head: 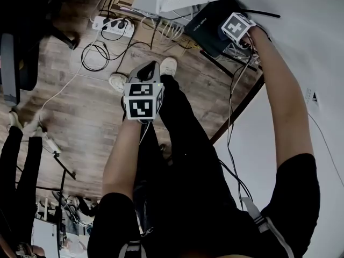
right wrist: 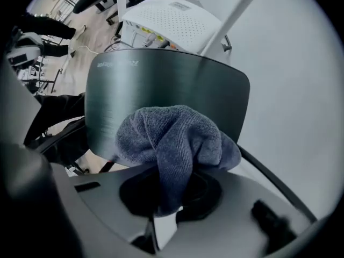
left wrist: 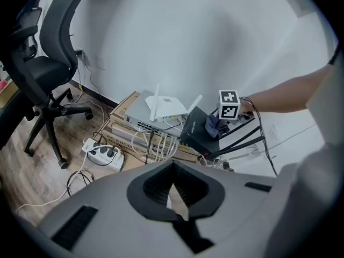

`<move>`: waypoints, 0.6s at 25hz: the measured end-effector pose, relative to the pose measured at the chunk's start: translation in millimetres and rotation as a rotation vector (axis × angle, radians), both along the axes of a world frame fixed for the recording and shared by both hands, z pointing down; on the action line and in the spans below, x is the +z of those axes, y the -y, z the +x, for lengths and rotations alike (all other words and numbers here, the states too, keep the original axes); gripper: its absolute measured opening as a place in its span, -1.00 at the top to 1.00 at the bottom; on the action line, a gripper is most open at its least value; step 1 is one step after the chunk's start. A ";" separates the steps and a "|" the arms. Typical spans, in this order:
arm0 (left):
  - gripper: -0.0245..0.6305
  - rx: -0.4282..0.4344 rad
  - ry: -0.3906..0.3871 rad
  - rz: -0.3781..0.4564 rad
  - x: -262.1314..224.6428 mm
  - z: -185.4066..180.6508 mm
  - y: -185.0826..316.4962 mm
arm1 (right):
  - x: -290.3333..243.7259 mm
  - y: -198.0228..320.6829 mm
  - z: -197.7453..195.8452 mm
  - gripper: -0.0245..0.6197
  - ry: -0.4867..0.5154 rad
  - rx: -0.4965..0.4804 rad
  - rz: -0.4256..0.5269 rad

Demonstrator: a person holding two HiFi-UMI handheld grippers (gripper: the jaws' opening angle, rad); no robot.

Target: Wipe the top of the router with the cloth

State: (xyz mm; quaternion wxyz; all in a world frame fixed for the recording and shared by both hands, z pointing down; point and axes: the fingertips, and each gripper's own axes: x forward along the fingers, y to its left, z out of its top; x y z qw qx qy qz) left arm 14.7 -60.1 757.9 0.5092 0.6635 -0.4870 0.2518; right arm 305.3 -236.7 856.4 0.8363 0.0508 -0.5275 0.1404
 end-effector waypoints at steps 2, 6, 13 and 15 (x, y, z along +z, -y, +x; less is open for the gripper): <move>0.89 0.002 0.000 -0.001 0.4 2.7 4.0 | 2.8 8.9 8.1 0.78 -0.029 -0.041 0.034; 0.89 0.011 0.000 0.001 0.5 7.7 10.0 | 5.1 28.6 20.6 0.79 -0.078 -0.087 0.106; 0.89 -0.005 0.003 -0.012 5.8 6.3 14.7 | 6.4 41.7 27.0 0.79 -0.116 -0.111 0.098; 0.89 -0.007 0.002 -0.013 7.4 6.5 16.7 | 6.9 46.5 28.4 0.79 -0.123 -0.117 0.106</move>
